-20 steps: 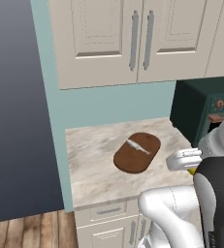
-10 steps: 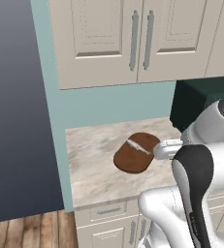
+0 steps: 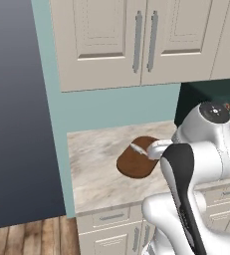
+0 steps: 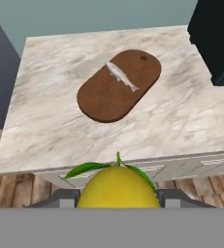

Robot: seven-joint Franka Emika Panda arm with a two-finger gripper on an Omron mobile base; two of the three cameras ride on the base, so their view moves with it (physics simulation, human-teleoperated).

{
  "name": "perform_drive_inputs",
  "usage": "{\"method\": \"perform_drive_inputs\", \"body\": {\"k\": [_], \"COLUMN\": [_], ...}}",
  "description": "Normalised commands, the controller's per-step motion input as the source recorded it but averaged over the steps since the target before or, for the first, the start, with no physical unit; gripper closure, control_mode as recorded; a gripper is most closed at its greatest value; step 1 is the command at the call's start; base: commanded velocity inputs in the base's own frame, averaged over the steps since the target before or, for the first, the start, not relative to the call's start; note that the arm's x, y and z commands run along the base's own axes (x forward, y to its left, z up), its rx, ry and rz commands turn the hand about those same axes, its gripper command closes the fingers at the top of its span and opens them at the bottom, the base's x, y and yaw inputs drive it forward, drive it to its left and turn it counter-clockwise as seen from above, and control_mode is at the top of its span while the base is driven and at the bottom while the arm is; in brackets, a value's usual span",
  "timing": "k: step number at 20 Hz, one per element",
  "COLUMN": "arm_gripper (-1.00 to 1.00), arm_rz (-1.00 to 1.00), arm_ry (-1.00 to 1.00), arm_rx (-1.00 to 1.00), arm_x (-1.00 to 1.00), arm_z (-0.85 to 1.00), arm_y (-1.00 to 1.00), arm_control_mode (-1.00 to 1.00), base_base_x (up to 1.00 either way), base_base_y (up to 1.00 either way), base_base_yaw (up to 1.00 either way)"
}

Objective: Retrieve a lemon from the fridge and place it on the cutting board with the fish.

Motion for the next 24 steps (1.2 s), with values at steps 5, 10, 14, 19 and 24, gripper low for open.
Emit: {"method": "perform_drive_inputs", "body": {"k": [5,10,14,19,24], "arm_gripper": [1.00,1.00,1.00,1.00,1.00], "arm_rz": [0.00,0.00,0.00,0.00,0.00], "arm_ry": [0.03,0.04,0.06,0.05,0.07], "arm_rx": [0.00,0.00,0.00,0.00,0.00], "arm_x": [0.51,0.53,0.56,0.56,0.49], "arm_z": [-0.35,-0.41,-0.52,-0.50,-0.41], "arm_y": [0.00,0.00,0.00,0.00,0.00], "arm_control_mode": [-1.00,-1.00,-1.00,-1.00,-1.00], "base_base_x": [0.00,0.00,0.00,0.00,0.00], "base_base_y": [0.00,0.00,0.00,0.00,0.00], "base_base_yaw": [0.00,0.00,0.00,0.00,0.00]}}
